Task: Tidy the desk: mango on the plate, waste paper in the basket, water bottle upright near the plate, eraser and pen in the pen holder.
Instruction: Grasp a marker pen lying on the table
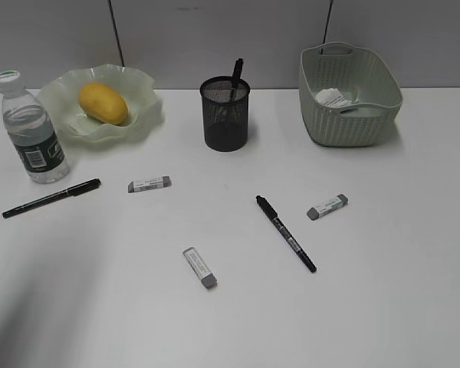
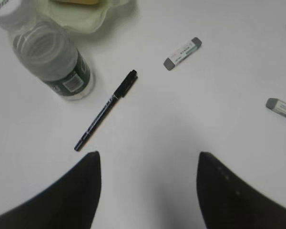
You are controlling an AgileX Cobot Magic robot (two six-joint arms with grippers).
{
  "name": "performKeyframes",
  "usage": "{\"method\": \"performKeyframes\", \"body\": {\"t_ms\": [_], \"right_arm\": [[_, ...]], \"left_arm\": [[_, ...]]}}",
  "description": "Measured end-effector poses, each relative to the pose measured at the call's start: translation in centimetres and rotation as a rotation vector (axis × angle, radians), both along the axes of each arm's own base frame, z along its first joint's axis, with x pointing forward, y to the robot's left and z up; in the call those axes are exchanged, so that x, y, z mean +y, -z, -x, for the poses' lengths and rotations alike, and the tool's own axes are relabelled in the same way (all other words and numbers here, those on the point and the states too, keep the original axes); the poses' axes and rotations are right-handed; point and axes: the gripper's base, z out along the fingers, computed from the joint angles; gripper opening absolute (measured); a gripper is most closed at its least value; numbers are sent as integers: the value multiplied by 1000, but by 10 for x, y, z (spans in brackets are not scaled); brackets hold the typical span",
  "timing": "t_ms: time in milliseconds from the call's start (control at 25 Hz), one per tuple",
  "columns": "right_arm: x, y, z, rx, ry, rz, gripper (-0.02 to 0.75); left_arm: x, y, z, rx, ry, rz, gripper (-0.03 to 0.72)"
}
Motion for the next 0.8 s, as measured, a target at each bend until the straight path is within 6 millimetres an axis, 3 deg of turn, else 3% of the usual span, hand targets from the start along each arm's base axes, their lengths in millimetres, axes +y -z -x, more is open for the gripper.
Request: {"method": "performKeyframes", "body": {"t_ms": [160,400,560,800], "right_arm": [[0,0,0,-1,1,1,492],[0,0,0,-2,0,3,492],[0,0,0,-2,1,4,492],[0,0,0,-3,1,4,492]], "left_arm": [[-10,0,-50,67,55,-21,481],[-33,4,-107,125,196,-62,481],[-50,21,-139,194,296,-133,481],[-57,59,-180,327,411,-246,481]]}}
